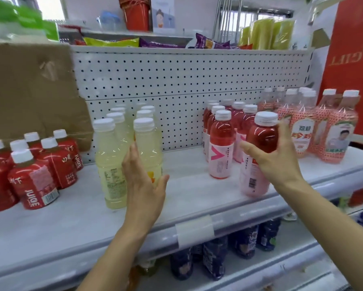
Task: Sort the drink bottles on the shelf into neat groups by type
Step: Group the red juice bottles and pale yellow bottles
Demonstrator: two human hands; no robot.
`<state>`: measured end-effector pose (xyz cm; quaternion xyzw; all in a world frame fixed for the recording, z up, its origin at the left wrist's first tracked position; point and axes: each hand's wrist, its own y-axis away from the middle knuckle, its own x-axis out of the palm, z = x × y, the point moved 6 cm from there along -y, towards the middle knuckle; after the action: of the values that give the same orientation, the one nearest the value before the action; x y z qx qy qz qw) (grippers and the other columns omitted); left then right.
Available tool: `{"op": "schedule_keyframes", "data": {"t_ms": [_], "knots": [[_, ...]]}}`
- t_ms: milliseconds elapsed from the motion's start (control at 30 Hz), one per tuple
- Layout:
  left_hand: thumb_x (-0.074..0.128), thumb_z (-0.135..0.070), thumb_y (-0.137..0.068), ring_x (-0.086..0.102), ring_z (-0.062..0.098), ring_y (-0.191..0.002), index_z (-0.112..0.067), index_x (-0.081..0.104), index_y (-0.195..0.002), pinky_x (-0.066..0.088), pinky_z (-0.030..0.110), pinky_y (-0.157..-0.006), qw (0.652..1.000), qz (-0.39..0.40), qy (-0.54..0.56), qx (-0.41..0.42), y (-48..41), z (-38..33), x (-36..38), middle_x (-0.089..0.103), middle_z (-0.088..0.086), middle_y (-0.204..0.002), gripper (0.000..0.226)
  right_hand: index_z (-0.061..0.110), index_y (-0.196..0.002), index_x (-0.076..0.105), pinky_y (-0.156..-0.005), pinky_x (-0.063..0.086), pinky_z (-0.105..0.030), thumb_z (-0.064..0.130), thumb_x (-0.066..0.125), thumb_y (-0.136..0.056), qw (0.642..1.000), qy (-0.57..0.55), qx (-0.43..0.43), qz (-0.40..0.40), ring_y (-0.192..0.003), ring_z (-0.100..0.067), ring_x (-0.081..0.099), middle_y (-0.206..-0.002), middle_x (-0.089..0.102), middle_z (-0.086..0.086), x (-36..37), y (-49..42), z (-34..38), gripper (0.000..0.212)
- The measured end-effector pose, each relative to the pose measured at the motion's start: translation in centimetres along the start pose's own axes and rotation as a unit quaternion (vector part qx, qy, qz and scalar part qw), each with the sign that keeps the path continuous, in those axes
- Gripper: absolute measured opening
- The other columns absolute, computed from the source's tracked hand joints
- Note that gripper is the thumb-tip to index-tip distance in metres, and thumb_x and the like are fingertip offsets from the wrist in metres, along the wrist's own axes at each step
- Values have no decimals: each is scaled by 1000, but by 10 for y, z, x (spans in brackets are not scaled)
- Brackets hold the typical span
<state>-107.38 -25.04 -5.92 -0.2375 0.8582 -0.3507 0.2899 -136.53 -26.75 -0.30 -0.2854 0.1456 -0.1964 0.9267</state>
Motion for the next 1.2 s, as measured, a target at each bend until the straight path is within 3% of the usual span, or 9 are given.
{"op": "schedule_keyframes", "data": {"t_ms": [133, 267, 467, 667, 733, 867, 967, 1067, 1200], "knots": [[80, -15, -80, 16, 12, -142, -26, -3, -155, 26, 48, -120, 999, -10, -18, -44, 1, 3, 3, 16, -4, -151, 112, 23, -128, 42, -71, 36, -7, 24, 81, -79, 999, 2, 7, 38, -81, 21, 52, -99, 54, 23, 0, -22, -27, 63], [79, -18, -82, 13, -3, -133, -23, -1, -156, 19, 16, -111, 998, -14, -32, -61, 1, 2, 5, 17, -3, -151, 109, 24, -136, 36, -85, 39, -22, 28, 80, -79, 998, -9, 16, 64, -97, -3, 55, -110, 55, 12, 9, -37, -46, 72], [77, -23, -84, 15, -1, -133, -17, 0, -156, 20, 26, -111, 995, -16, -82, -62, 2, -1, 7, 18, 3, -152, 106, 24, -135, 32, -88, 40, -24, 28, 81, -78, 995, -3, 11, 94, -107, -13, 55, -122, 54, 2, 20, -60, -62, 75], [75, -29, -86, 22, 15, -142, -14, -3, -157, 26, 23, -108, 989, -21, -128, -66, 4, -5, 6, 18, 9, -156, 106, 27, -148, 17, -114, 32, -50, 24, 76, -83, 992, 37, 33, 114, -135, -25, 37, -146, 37, -5, 18, -55, -76, 87], [71, -30, -89, 20, 15, -144, -16, -8, -157, 23, 20, -110, 988, -14, -136, -79, 9, -7, 5, 15, 9, -159, 105, 23, -152, 13, -117, 26, -48, 22, 73, -86, 991, 64, 33, 114, -139, -26, 29, -150, 31, -6, 11, -42, -77, 89], [66, -31, -93, 13, 21, -151, -24, -13, -156, 21, 44, -122, 984, 21, -145, -103, 30, -9, 1, 10, 4, -163, 101, 16, -153, 17, -114, 18, -35, 18, 69, -88, 986, 120, -14, 117, -140, -22, 21, -151, 24, -8, 2, -4, -61, 84], [63, -40, -94, 12, 14, -151, -24, -2, -158, 16, 39, -124, 983, 45, -132, -119, 46, -10, -9, 12, 0, -164, 93, 13, -151, 29, -114, 14, -32, 18, 69, -88, 971, 152, -112, 150, -142, -22, 19, -155, 21, -6, 19, 34, -40, 74], [56, -46, -95, 26, 9, -145, -26, 21, -156, 26, 37, -121, 981, 68, -139, -116, 58, -11, -27, 30, -5, -158, 73, 20, -148, 39, -113, 16, -28, 18, 63, -92, 944, 135, -161, 255, -146, -17, 22, -157, 27, 1, 56, 73, -20, 61], [56, -40, -97, 51, -3, -118, -31, 45, -143, 44, 29, -106, 981, 92, -117, -122, 68, -9, -63, 57, -15, -129, 48, 29, -132, 59, -102, 40, -27, 22, 61, -94, 915, 96, -208, 331, -128, -8, 47, -138, 53, 11, 104, 115, 16, 39]]}}
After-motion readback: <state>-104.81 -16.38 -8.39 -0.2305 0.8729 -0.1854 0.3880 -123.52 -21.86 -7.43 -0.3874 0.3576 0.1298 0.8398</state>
